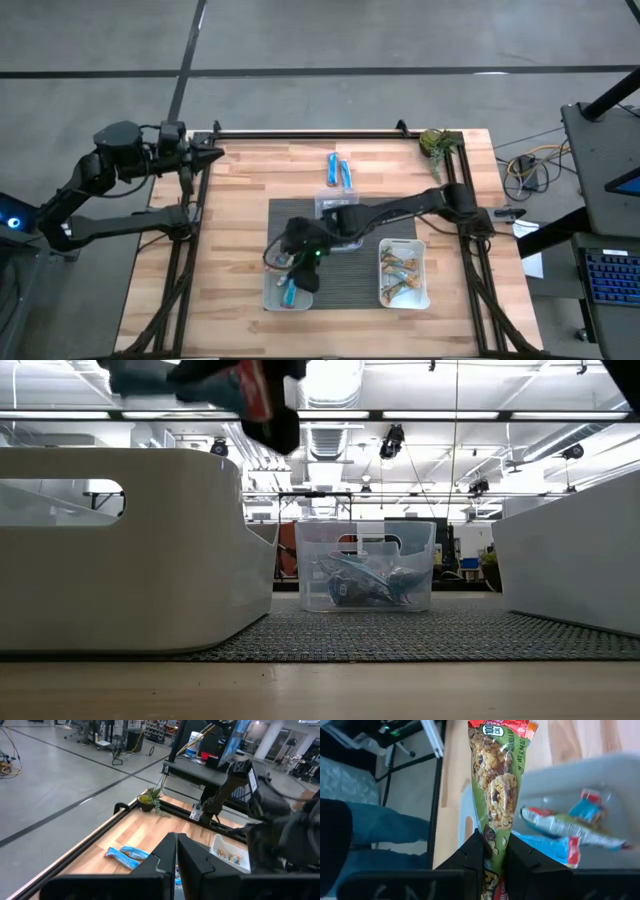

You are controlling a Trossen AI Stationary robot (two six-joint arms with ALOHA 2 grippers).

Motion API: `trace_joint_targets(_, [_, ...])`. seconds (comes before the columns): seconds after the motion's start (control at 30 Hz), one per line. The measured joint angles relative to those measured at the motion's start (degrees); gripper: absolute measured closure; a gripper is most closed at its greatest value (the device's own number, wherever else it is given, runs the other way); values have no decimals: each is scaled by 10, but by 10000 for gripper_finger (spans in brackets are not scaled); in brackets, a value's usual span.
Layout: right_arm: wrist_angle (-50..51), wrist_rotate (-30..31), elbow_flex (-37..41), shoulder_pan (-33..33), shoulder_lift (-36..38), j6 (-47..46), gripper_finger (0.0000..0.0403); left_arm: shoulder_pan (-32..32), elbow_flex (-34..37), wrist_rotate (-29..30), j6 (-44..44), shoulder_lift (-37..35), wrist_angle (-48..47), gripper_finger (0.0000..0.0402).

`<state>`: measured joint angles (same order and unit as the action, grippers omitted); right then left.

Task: Pick and place Granola Bars by type
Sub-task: Put the red granola bar into the gray bin

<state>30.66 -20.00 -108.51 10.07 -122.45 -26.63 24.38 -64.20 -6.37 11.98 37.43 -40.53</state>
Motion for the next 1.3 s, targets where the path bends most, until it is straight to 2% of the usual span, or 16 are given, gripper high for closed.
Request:
trace_joint_targets(0.47, [-61, 38, 0, 2, -24, -197, 360, 0, 0, -4, -3, -6, -5, 401])
trace_joint_targets(0.93, [-25, 70, 0, 5, -24, -243, 360, 0, 0, -19, -4, -17, -4, 401])
trace_joint_targets(1.3, [-7, 72, 2, 5, -24, -250, 360, 0, 2, -19, -4, -17, -4, 401])
